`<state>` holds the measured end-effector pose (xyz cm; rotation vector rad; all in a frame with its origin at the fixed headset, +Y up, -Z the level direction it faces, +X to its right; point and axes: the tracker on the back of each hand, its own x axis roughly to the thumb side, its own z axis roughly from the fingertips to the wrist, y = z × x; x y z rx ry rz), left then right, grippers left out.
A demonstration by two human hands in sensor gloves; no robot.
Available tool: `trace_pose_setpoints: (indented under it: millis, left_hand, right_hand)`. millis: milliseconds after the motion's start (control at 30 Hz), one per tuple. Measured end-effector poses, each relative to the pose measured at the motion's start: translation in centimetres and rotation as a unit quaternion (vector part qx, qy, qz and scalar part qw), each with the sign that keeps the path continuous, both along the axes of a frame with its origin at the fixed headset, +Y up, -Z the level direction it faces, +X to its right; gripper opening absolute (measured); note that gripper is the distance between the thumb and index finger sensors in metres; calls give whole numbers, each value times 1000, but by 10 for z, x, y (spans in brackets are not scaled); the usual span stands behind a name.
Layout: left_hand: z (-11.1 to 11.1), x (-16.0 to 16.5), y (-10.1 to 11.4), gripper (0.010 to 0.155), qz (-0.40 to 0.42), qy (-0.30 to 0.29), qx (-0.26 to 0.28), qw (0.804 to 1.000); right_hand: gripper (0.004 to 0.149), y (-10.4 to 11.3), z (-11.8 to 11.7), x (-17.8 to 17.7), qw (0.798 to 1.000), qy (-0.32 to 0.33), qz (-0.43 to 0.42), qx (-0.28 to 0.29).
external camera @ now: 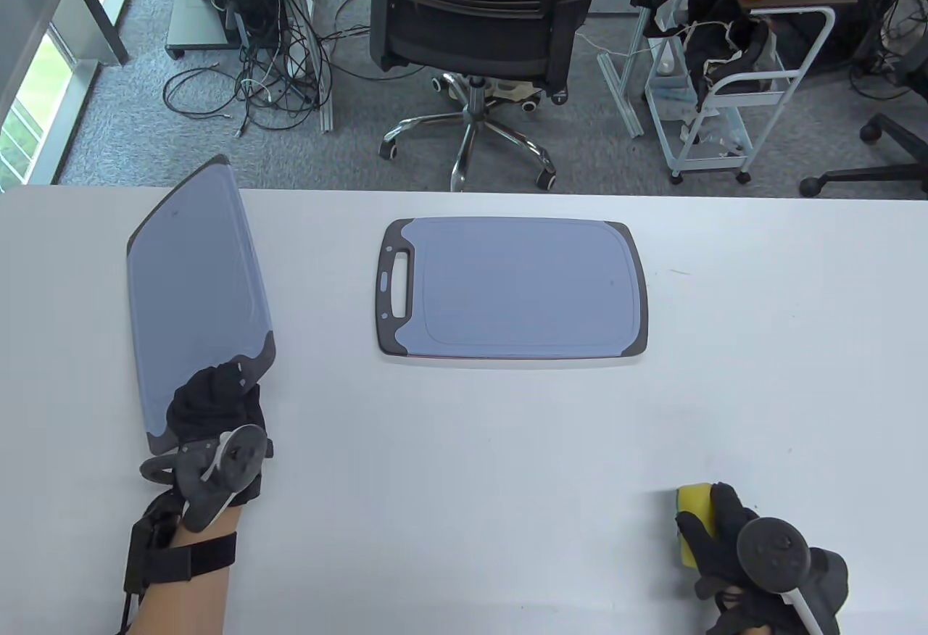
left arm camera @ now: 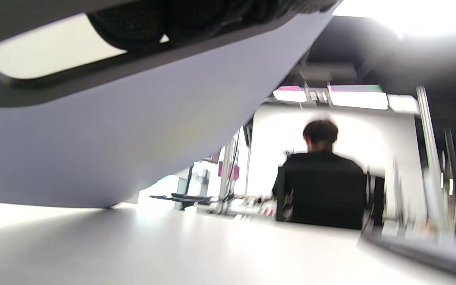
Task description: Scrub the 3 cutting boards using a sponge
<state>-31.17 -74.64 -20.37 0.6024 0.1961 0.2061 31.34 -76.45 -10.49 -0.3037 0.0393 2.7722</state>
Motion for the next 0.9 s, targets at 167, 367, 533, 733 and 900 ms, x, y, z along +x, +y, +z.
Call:
trace_pose_setpoints:
  millis: [167, 367, 533, 733, 900]
  left_hand:
    - [20, -37, 25, 49, 194, -24, 132, 972]
    - [26, -49, 50, 50, 240, -80, 183, 950]
    - [23, -35, 62, 50, 335, -139, 162, 918]
    - [11, -15, 57, 50, 460, -262, 44, 847]
    - [-3, 10, 34, 50, 492, -340, -80, 798]
  right_hand:
    - [76, 0, -1, -1, 1000, 1, -1, -5]
    - [76, 0, -2, -1, 1000, 1, -3, -9]
    - [76, 1, -1, -1, 1000, 3, -8, -7]
    - [76, 0, -1, -1, 1000, 3, -15, -3]
    - [76, 0, 0, 1, 1000, 0, -27, 0]
